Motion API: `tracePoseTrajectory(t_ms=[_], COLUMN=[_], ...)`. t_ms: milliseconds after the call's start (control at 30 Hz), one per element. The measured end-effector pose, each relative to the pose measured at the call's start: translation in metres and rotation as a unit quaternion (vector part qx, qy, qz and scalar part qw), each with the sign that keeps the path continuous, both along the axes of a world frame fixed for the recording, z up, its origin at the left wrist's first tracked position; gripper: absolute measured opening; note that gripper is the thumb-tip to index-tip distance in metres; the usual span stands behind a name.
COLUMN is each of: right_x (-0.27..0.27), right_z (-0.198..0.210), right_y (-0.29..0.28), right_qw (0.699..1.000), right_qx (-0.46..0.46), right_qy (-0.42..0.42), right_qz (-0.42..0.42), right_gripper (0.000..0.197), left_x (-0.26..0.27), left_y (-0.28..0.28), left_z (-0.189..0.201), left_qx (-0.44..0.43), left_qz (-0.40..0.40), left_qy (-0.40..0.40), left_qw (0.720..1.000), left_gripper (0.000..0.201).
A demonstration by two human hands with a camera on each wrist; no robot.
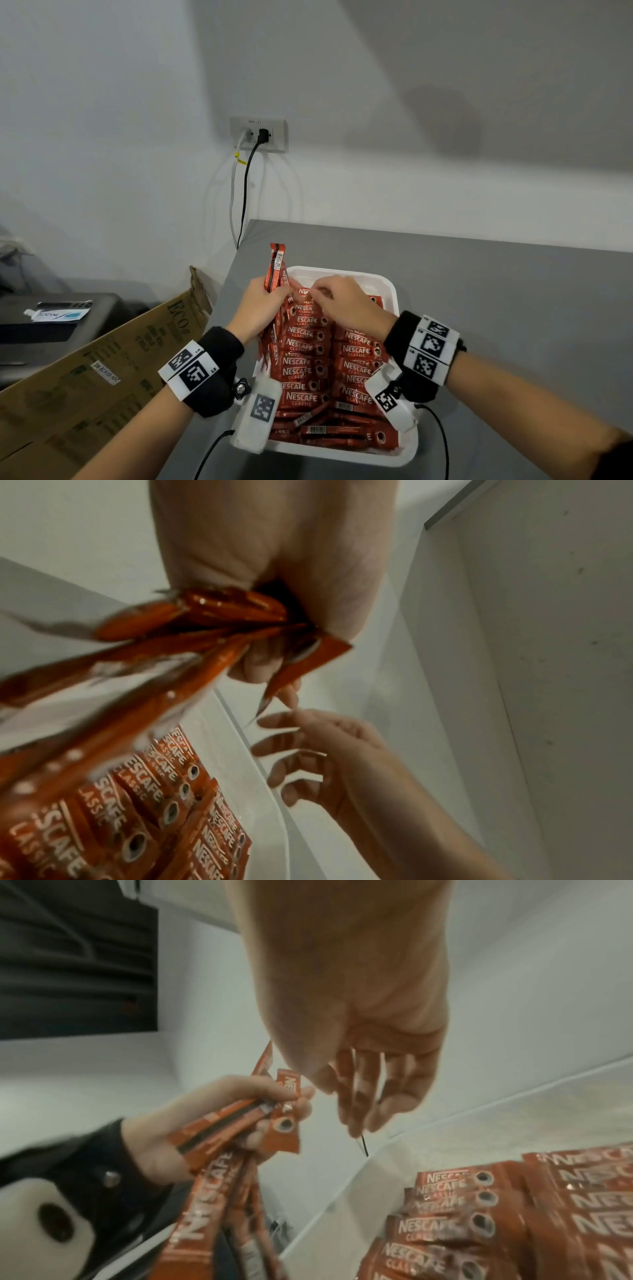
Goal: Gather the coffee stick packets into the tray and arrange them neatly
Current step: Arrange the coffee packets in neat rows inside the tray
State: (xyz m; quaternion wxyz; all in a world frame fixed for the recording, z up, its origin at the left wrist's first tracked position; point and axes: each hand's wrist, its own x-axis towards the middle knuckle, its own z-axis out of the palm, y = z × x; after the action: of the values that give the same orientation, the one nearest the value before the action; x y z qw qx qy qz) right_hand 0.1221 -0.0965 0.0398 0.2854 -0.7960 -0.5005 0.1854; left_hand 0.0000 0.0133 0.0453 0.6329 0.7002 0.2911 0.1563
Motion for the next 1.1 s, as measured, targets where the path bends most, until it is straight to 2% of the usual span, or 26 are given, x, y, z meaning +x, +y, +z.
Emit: tracePoseTrajectory(t_ms=[67,133,200,267,367,467,567,633,733,900,1100], right_x=[-0.005,-0.014,-0.017,-0.013,-0.003,0.006,0.010,0.011,0.014,0.023,0.005], right_z=[0.002,-0.004,-0.010,-0.010,-0.009,-0.009,-0.010,-0.013,-0.010,-0.005,-0.017], right_y=[-0.006,-0.010,-0.011,-0.012,-0.018,-0.028,-0.036,-0.040,-0.050,-0.081,-0.101], right_qw=[0.992,0.975,0.964,0.968,0.977,0.986,0.996,0.996,0.997,0.991,0.940], right_qx=[0.034,0.057,0.126,0.164,0.140,0.094,0.054,0.050,0.040,-0.117,-0.310], right_qy=[0.119,0.214,0.234,0.181,0.153,0.132,0.073,0.070,0.057,0.044,0.006], right_qz=[0.017,0.031,-0.005,-0.052,-0.051,-0.033,-0.024,-0.039,-0.028,0.044,0.141], right_gripper=[0.030,0.037,0.036,0.024,0.004,0.009,0.014,0.014,0.013,0.015,0.022], left_x=[0.003,0.007,0.007,0.008,0.007,0.005,0.004,0.005,0.003,-0.001,-0.001], left_y=[-0.004,-0.007,-0.012,-0.013,-0.010,-0.004,-0.003,-0.008,-0.014,-0.011,-0.011], left_z=[0.002,0.003,0.004,0.005,0.006,0.007,0.003,0.000,-0.004,-0.006,-0.008], left_qx=[-0.013,-0.023,-0.040,-0.028,-0.023,-0.063,-0.016,0.008,0.000,-0.010,-0.013], left_qz=[0.028,0.062,0.071,0.074,0.091,0.099,0.077,0.063,0.047,0.061,0.043], left_qy=[-0.033,-0.070,-0.096,-0.092,-0.091,-0.102,-0.063,-0.049,-0.037,-0.040,-0.028], left_qw=[0.999,0.995,0.992,0.993,0.991,0.988,0.995,0.997,0.998,0.997,0.999], left_gripper=[0.011,0.014,0.013,0.010,0.005,0.002,0.004,0.004,0.006,0.005,0.003])
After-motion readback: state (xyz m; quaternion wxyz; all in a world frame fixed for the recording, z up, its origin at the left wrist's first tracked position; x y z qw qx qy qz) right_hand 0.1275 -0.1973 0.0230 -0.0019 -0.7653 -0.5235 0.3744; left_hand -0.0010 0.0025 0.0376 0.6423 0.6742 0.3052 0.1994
